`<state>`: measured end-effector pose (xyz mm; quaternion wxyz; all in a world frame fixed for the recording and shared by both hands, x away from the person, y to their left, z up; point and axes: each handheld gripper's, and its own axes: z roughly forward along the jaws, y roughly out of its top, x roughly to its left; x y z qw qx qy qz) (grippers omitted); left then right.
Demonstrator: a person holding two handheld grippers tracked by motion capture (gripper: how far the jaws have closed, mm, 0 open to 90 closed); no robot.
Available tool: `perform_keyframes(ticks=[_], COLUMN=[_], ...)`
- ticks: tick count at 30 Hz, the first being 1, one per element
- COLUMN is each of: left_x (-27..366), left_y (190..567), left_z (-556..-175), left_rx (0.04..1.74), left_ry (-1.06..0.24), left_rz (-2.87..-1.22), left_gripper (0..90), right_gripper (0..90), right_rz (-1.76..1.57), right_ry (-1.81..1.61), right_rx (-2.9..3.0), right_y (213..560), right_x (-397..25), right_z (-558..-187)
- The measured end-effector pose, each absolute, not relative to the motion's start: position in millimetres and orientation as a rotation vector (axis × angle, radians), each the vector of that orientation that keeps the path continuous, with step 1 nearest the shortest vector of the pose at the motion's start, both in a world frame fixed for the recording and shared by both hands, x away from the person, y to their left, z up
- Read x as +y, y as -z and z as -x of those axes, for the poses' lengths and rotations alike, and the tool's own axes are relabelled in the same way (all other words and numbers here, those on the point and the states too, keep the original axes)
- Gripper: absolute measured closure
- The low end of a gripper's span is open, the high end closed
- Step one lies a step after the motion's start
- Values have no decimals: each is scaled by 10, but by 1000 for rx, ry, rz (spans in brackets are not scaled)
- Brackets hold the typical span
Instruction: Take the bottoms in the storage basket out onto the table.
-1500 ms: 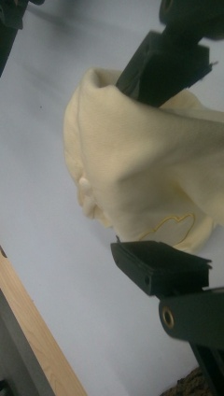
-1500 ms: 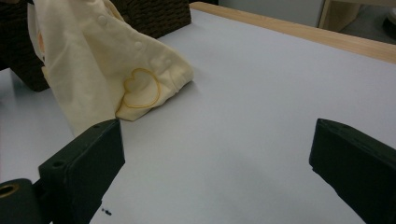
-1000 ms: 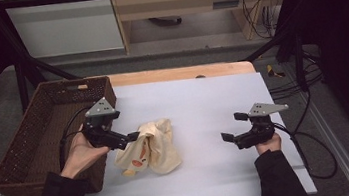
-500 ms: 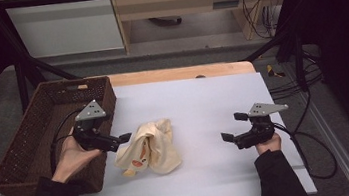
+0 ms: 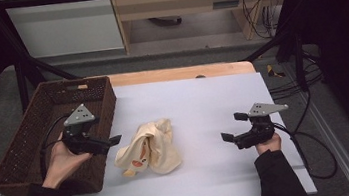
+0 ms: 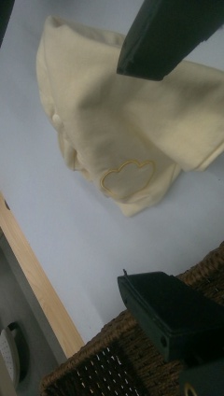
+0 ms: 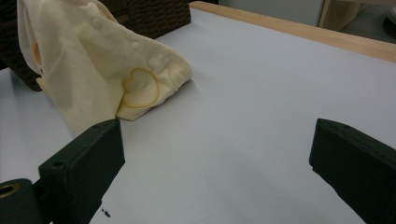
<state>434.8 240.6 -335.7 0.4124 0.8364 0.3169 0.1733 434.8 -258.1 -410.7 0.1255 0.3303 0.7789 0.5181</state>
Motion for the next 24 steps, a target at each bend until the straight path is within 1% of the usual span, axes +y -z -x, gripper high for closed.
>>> perform_keyframes(ticks=[24], left_x=[2795], left_y=[3454], left_z=[-4264], left_rx=[871], left_ry=[-483], left_rz=[-2056], left_gripper=[17], right_gripper=[39], right_rz=[-966], right_ry=[-1505], right_rx=[2271], right_y=[4111], right_x=[-2577], right_z=[-4348])
